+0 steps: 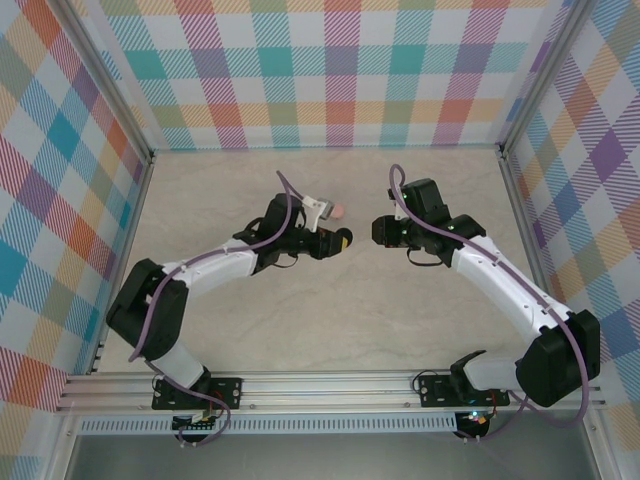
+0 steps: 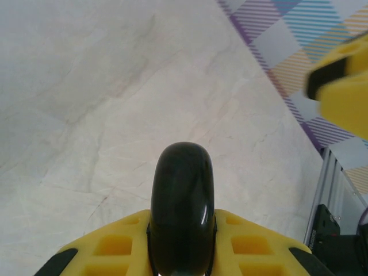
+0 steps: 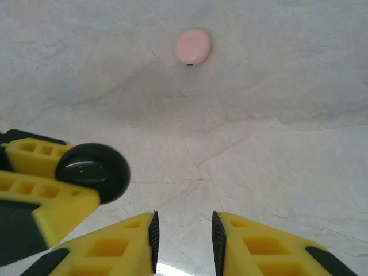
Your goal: Insert wireless bluetooth earbuds into charging case
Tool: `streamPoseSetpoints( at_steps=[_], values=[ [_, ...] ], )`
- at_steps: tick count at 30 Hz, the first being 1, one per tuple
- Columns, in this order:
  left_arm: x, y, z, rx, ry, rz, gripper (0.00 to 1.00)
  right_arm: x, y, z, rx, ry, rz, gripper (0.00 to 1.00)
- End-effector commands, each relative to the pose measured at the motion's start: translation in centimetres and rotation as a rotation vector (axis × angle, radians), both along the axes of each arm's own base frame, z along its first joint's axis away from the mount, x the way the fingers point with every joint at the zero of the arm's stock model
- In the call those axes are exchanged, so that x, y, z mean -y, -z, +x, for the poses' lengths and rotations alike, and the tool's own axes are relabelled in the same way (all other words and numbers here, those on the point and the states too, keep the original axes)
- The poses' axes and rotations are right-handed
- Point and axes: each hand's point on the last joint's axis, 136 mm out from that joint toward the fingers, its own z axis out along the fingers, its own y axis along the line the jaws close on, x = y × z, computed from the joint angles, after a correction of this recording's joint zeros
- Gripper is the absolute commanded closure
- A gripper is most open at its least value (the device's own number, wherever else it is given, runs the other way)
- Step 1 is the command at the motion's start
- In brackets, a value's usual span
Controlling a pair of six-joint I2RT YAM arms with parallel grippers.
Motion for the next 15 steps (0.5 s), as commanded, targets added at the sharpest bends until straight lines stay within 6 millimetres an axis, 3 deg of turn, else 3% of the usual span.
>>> streamPoseSetpoints(
  at_steps=[1,15],
  values=[
    [-0.3,2.3,0.7,-0.137,-0.061,0.077,0.80,0.1,0.0,0.1,-0.009,0.015,-0.011,0.66],
    [-1.2,8.8,4.8,-0.333,-0.182,0.131,0.81,0.0,0.5,-0.3,-0.031,0.009,-0.007,0.66]
  ],
)
